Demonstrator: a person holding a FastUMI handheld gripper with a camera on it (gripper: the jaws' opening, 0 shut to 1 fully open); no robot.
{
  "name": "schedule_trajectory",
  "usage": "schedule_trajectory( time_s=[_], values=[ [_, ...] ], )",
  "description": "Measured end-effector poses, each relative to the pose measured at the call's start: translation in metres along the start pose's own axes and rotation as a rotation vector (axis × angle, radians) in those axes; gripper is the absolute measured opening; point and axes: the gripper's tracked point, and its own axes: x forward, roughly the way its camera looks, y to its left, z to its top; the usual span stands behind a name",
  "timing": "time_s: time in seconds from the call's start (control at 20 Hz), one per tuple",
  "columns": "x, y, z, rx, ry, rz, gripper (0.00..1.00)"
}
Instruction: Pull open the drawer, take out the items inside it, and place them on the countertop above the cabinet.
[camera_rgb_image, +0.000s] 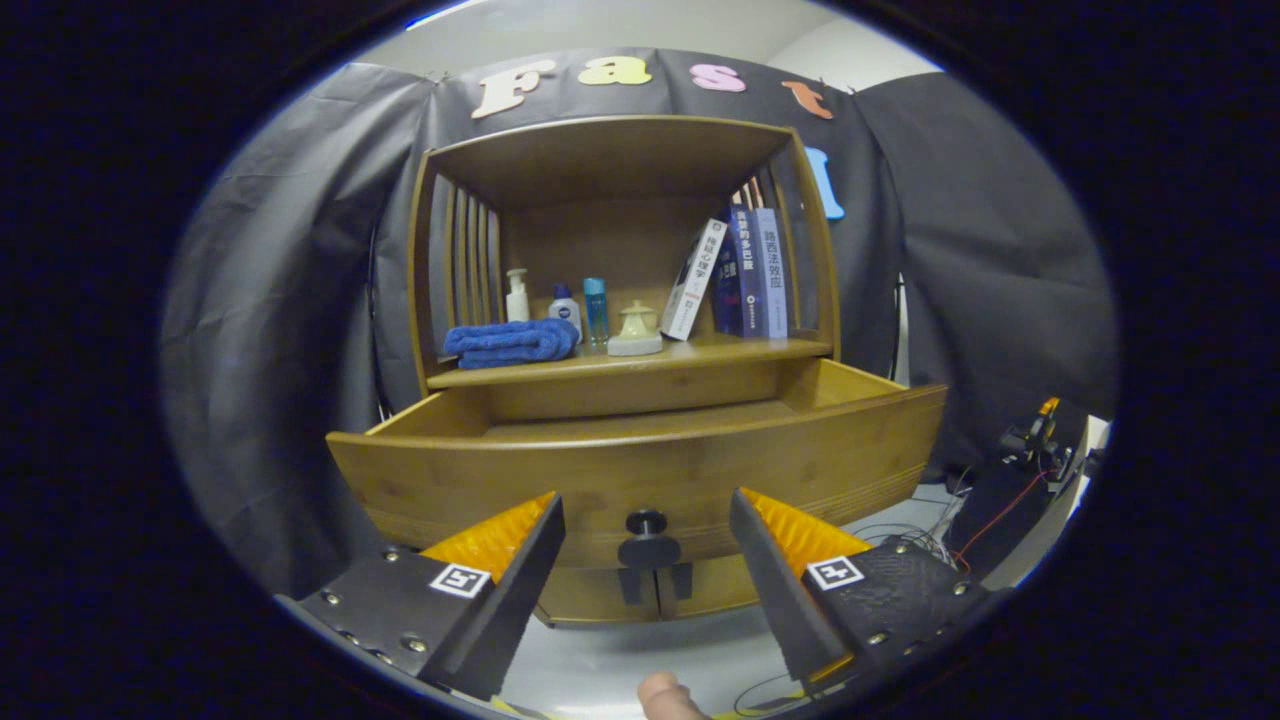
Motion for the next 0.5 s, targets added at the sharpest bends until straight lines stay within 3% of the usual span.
schedule_trajectory(
  time_s=[0.5],
  values=[
    [0.048, 0.007, -0.012, 0.010, -0.038, 0.045, 0.98]
  ],
)
